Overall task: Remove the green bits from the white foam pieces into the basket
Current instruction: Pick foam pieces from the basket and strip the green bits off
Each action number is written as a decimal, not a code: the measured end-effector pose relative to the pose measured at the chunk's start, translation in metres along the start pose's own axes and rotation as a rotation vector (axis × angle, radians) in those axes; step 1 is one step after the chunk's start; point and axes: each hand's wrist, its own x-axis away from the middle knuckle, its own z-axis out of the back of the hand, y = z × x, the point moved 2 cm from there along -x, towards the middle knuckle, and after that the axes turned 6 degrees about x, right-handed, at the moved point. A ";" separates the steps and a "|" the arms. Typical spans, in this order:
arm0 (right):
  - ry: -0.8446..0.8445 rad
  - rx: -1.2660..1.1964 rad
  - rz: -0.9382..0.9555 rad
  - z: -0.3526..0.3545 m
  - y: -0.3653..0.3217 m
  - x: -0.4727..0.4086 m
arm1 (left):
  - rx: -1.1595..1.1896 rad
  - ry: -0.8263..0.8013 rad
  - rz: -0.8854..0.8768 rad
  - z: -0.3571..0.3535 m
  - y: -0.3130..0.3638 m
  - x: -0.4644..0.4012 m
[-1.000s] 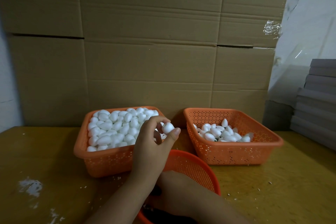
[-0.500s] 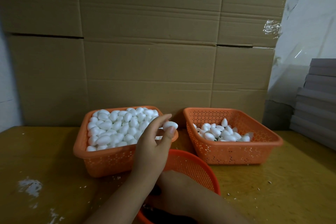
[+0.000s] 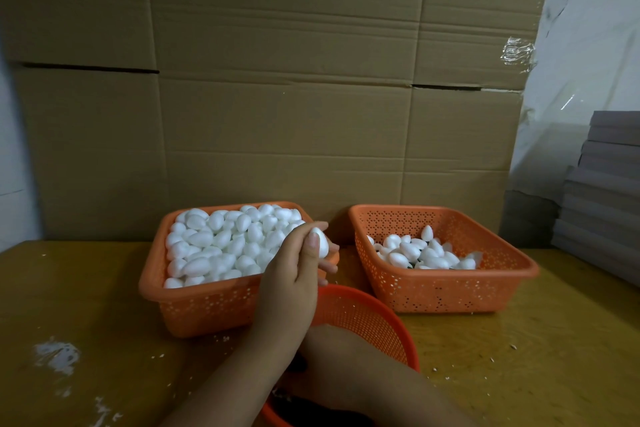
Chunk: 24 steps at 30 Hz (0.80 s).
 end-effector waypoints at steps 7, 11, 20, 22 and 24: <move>-0.018 0.005 -0.016 -0.001 0.000 -0.001 | -0.015 0.040 -0.011 0.002 0.007 0.001; -0.029 -0.003 -0.019 0.000 -0.001 0.000 | -0.039 0.051 -0.016 0.004 0.009 0.001; -0.035 -0.012 -0.017 0.000 -0.001 0.000 | -0.058 0.078 0.010 0.006 0.009 0.000; -0.034 -0.010 -0.018 0.000 -0.001 -0.001 | -0.019 0.050 0.030 0.005 0.008 0.000; -0.033 -0.005 -0.012 -0.001 -0.001 -0.001 | 0.014 0.033 0.041 0.004 0.009 0.000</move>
